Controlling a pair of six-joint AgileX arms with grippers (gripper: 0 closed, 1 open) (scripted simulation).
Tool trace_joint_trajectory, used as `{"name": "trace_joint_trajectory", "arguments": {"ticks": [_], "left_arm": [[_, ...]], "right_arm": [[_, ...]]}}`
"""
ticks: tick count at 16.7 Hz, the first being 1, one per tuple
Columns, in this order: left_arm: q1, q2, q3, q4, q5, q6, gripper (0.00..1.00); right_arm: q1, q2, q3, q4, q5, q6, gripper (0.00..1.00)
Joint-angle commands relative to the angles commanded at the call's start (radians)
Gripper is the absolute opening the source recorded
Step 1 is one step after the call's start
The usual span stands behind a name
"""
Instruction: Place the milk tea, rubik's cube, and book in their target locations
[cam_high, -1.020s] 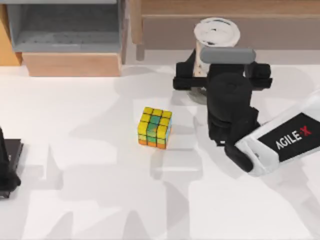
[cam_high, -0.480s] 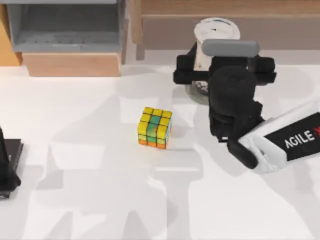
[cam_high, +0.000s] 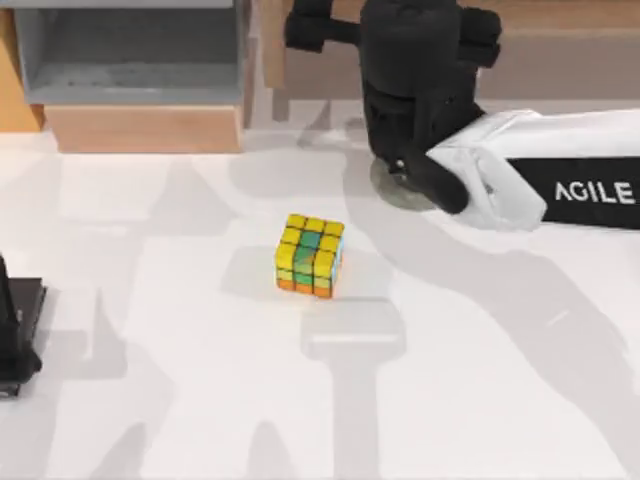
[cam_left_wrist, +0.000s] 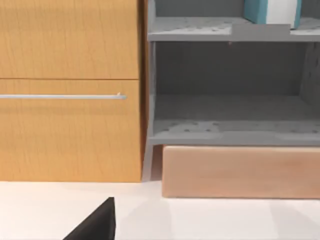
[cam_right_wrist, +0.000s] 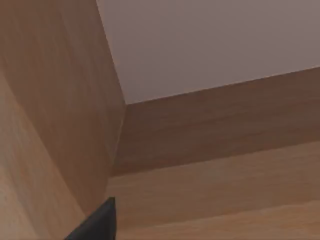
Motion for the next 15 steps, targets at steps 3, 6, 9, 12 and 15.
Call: {"name": "trace_joint_trajectory", "arguments": {"ticks": [3, 6, 9, 12, 15], "left_arm": [[0.0, 0.0, 0.0, 0.0, 0.0, 0.0, 1.0], [0.0, 0.0, 0.0, 0.0, 0.0, 0.0, 1.0], [0.0, 0.0, 0.0, 0.0, 0.0, 0.0, 1.0], [0.0, 0.0, 0.0, 0.0, 0.0, 0.0, 1.0], [0.0, 0.0, 0.0, 0.0, 0.0, 0.0, 1.0]], "right_arm": [[0.025, 0.051, 0.243, -0.318, -0.069, 0.145, 1.0], [0.045, 0.133, 0.501, -0.676, -0.151, 0.293, 1.0], [0.058, 0.238, 0.759, -1.048, -0.236, 0.427, 1.0], [0.068, 0.361, 1.007, -1.407, -0.324, 0.536, 1.0], [0.078, 0.486, 1.229, -1.734, -0.41, 0.619, 1.0]]}}
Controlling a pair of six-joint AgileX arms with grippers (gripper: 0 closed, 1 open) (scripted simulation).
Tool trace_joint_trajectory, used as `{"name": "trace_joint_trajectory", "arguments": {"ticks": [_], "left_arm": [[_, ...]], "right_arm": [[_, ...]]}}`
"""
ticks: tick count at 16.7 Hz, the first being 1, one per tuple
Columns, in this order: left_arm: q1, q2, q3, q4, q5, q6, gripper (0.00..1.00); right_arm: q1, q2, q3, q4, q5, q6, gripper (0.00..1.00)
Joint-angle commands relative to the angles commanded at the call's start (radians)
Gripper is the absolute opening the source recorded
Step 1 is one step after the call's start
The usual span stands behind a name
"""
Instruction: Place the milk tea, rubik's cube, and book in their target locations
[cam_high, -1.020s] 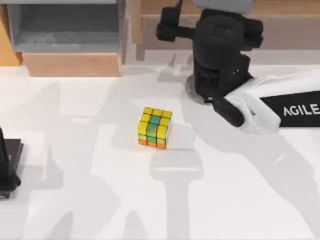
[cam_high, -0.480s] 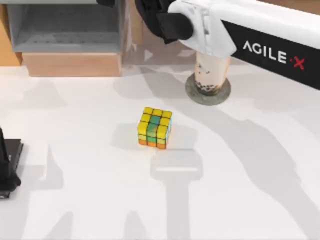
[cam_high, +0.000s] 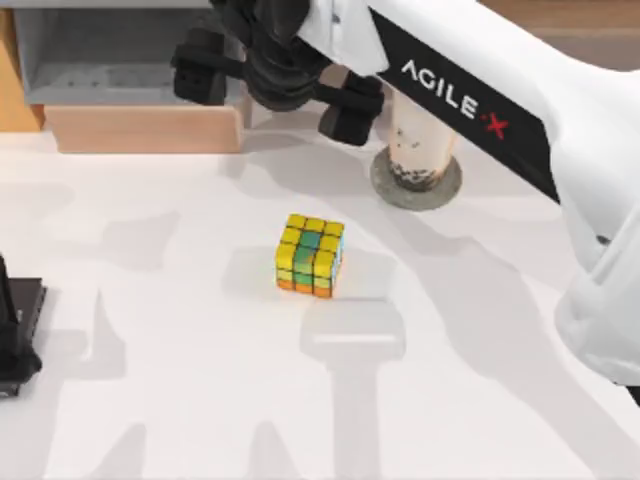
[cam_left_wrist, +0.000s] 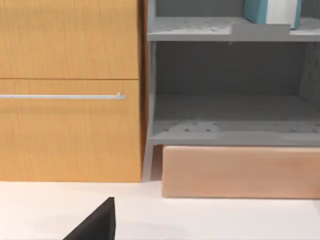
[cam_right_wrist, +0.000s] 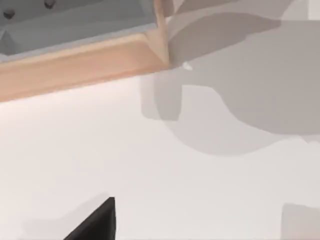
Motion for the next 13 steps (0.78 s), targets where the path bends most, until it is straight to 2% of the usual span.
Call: {"name": "trace_joint_trajectory", "arguments": {"ticks": [3, 6, 9, 13], "left_arm": [[0.0, 0.0, 0.0, 0.0, 0.0, 0.0, 1.0], [0.0, 0.0, 0.0, 0.0, 0.0, 0.0, 1.0], [0.0, 0.0, 0.0, 0.0, 0.0, 0.0, 1.0], [0.0, 0.0, 0.0, 0.0, 0.0, 0.0, 1.0]], "right_arm": [[0.005, 0.106, 0.173, -0.27, -0.075, 0.059, 1.0], [0.006, 0.182, 0.287, -0.456, -0.132, 0.098, 1.0], [0.003, 0.215, 0.337, -0.546, -0.16, 0.116, 1.0], [0.002, 0.218, 0.341, -0.555, -0.163, 0.117, 1.0]]}}
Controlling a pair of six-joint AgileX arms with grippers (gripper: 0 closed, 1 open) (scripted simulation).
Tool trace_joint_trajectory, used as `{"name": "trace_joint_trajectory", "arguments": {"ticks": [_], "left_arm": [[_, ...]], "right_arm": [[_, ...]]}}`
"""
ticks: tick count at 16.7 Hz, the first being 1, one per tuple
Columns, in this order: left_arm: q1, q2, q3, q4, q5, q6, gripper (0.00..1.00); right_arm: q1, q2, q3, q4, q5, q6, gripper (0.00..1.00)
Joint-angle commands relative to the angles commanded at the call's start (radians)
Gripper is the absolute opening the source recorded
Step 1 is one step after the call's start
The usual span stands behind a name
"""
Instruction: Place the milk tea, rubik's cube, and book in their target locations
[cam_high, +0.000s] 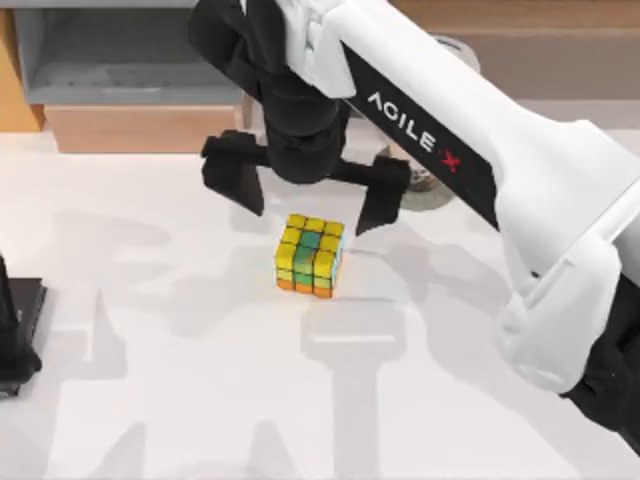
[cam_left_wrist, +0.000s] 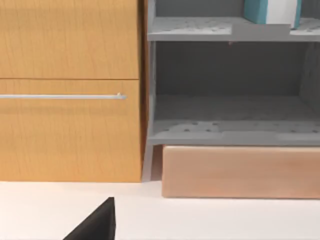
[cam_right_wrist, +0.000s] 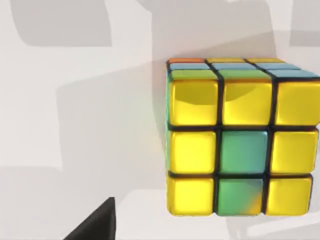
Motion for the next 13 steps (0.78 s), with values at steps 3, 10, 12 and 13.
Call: {"name": "trace_joint_trajectory", "arguments": {"ticks": [3, 10, 12, 13], "left_arm": [[0.0, 0.0, 0.0, 0.0, 0.0, 0.0, 1.0], [0.0, 0.0, 0.0, 0.0, 0.0, 0.0, 1.0], [0.0, 0.0, 0.0, 0.0, 0.0, 0.0, 1.0], [0.0, 0.0, 0.0, 0.0, 0.0, 0.0, 1.0]], "right_arm": [[-0.002, 0.002, 0.001, 0.001, 0.001, -0.001, 1.0], [-0.008, 0.212, 0.297, -0.082, 0.003, -0.007, 1.0], [-0.012, 0.283, 0.402, -0.11, 0.004, -0.011, 1.0], [-0.014, 0.312, 0.439, -0.121, 0.004, -0.013, 1.0]]}}
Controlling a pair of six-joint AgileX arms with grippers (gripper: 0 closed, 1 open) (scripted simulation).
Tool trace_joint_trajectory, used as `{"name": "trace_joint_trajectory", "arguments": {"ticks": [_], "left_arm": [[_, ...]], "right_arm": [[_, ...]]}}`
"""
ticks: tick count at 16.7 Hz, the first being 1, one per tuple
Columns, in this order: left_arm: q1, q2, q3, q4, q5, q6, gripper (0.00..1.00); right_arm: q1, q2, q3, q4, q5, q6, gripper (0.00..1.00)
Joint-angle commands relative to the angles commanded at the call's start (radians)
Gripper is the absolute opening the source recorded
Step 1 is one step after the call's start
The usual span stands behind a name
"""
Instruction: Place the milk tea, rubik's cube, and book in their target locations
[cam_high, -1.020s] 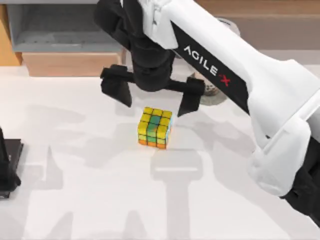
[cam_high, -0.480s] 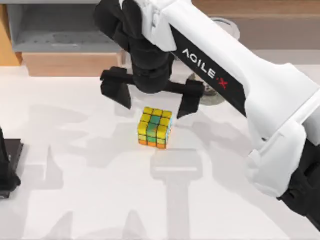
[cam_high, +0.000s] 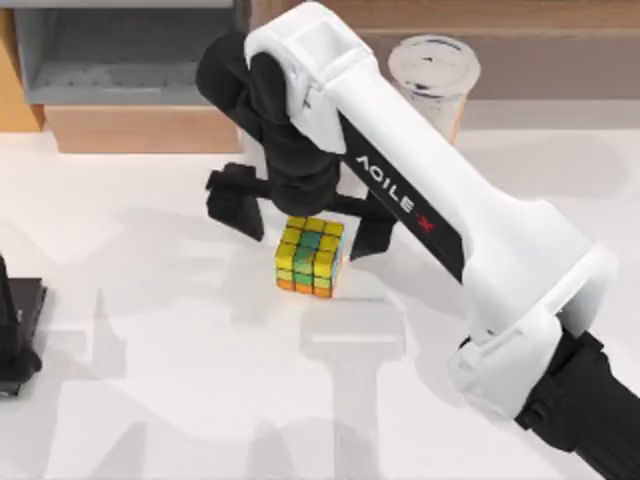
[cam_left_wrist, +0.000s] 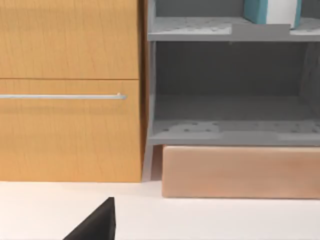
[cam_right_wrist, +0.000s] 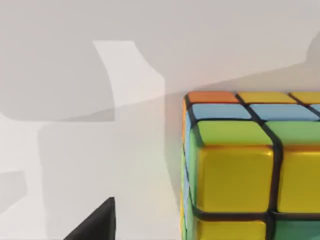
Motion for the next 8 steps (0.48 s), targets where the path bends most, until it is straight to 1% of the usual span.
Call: {"name": "trace_joint_trajectory", "arguments": {"ticks": [2, 6, 8], "left_arm": [[0.0, 0.0, 0.0, 0.0, 0.0, 0.0, 1.0], [0.0, 0.0, 0.0, 0.0, 0.0, 0.0, 1.0], [0.0, 0.0, 0.0, 0.0, 0.0, 0.0, 1.0]], "right_arm": [[-0.002, 0.035, 0.042, -0.012, 0.0, -0.002, 1.0], [-0.003, 0.04, 0.047, -0.013, 0.001, -0.002, 1.0], [-0.003, 0.04, 0.047, -0.013, 0.001, -0.002, 0.85]]}}
